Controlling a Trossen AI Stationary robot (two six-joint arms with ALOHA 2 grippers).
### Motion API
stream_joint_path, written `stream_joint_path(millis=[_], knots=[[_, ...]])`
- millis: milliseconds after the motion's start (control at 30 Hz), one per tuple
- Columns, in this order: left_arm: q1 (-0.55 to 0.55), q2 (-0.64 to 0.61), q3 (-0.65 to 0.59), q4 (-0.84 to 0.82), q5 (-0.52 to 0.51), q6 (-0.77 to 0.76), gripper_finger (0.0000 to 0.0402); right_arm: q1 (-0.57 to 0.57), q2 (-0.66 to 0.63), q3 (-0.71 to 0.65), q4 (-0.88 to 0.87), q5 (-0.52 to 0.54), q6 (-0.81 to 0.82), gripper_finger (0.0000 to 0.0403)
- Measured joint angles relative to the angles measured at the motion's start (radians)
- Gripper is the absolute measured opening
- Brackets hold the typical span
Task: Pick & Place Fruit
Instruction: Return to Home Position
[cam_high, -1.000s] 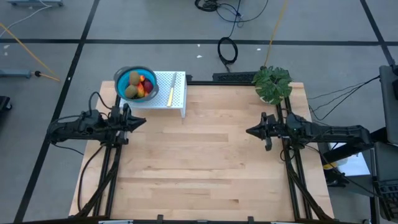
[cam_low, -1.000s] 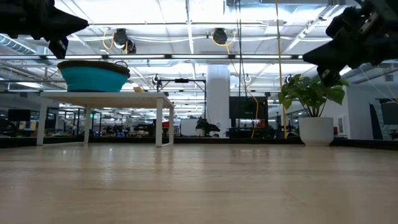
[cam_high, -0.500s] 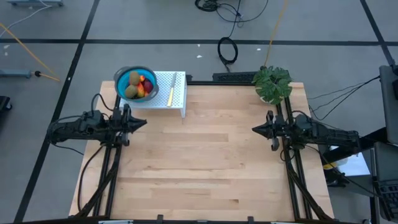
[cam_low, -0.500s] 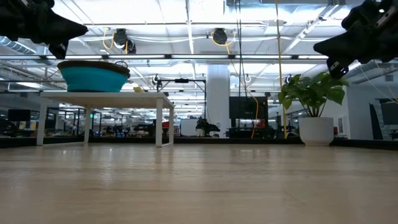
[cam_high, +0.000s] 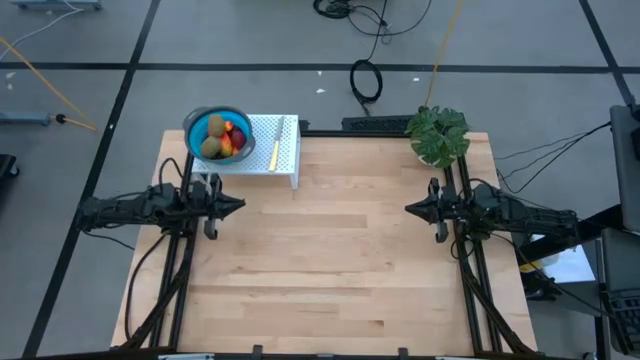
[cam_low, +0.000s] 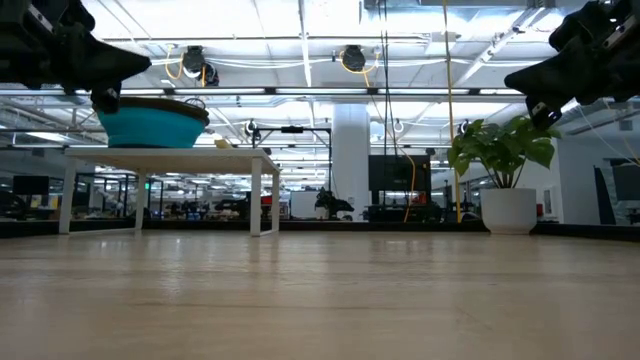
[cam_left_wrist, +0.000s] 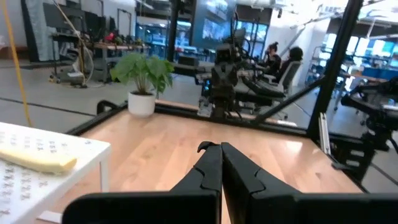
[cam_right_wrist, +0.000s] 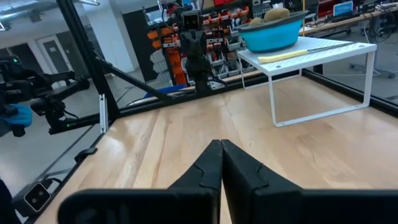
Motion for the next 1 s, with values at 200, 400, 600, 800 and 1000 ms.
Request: stream_joint_path(millis=[200, 400, 600, 800, 1000], knots=[[0.0, 0.0, -0.017, 0.007, 0.035, 0.028, 0.0, 0.0, 0.0, 0.0, 0.0, 0.001, -0.011, 0.0], [0.0, 0.0, -0.017, 0.006, 0.038, 0.058, 0.0001, 0.0, 0.0, 0.0, 0.008, 0.002, -0.035, 0.0], [0.0, 0.0, -0.105, 0.132, 0.056, 0.046, 0.0001, 0.0, 0.0, 0.0, 0.008, -0.001, -0.03, 0.0], [0.0, 0.0, -0.099, 0.135, 0.089, 0.017, 0.0002, 0.0, 0.0, 0.0, 0.008, 0.0, -0.026, 0.0], [0.0, 0.0, -0.099, 0.14, 0.094, 0.017, 0.0002, 0.0, 0.0, 0.0, 0.008, 0.0, -0.025, 0.0]])
